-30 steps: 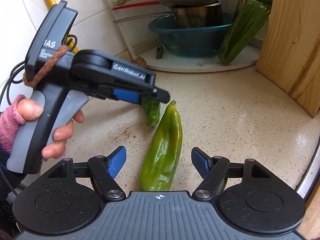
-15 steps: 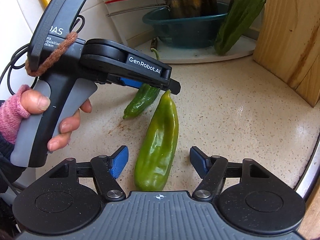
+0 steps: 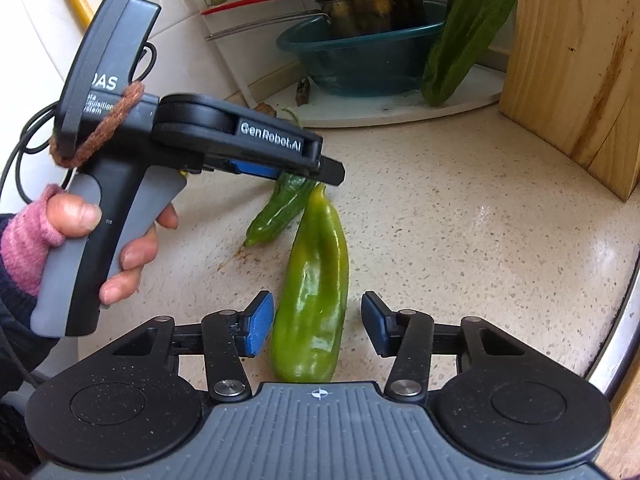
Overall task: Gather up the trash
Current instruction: 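Close left gripper on small dark green pepper while right gripper grasps large light green pepper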
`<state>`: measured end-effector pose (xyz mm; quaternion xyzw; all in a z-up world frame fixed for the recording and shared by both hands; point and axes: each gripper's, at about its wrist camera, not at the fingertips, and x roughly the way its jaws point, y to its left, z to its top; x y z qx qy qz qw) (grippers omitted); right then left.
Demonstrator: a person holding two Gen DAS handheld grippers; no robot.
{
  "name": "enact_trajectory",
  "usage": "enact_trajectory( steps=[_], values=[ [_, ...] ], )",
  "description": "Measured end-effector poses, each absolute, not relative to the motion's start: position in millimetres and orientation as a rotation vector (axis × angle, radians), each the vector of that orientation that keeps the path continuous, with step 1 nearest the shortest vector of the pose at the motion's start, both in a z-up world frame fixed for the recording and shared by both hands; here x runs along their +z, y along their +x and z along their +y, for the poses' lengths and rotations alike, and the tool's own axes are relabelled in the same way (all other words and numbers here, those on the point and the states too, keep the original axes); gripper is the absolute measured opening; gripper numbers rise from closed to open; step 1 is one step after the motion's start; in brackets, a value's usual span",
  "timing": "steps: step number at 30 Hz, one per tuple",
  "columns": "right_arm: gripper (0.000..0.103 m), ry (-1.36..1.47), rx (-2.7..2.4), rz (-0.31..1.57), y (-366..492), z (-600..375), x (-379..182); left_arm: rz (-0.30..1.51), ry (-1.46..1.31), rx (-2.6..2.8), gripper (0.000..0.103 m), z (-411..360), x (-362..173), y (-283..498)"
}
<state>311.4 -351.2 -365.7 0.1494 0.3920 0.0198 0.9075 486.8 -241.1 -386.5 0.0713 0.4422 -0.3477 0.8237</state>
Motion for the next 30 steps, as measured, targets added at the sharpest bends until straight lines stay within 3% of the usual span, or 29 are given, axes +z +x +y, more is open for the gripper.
enact_trajectory(
  steps=[1,3,6,9,16,20,23,25,30],
  values=[
    [0.058,0.311,0.040,0.807,311,-351,-366,0.942,0.144,-0.742,0.050,-240,-386,487],
    [0.060,0.314,0.038,0.803,312,-352,-367,0.949,0.140,-0.757,0.030,-239,-387,484],
    [0.059,0.302,0.034,0.804,312,-351,-366,0.952,0.155,-0.767,0.030,-236,-386,477],
    [0.047,0.318,0.058,0.814,311,-351,-366,0.969,0.174,-0.788,0.030,-232,-385,469],
    [0.046,0.345,0.054,0.828,296,-353,-365,0.951,0.231,-0.778,0.032,-239,-384,458],
    [0.048,0.334,0.047,0.824,297,-354,-365,0.933,0.243,-0.765,0.038,-245,-385,456],
    [0.055,0.307,0.044,0.825,303,-350,-365,0.905,0.302,-0.760,0.037,-248,-386,447],
    [0.057,0.297,0.047,0.819,303,-349,-365,0.899,0.322,-0.766,0.030,-248,-385,441],
    [0.047,0.323,0.053,0.821,299,-353,-365,0.926,0.290,-0.783,0.029,-243,-382,434]
  ],
)
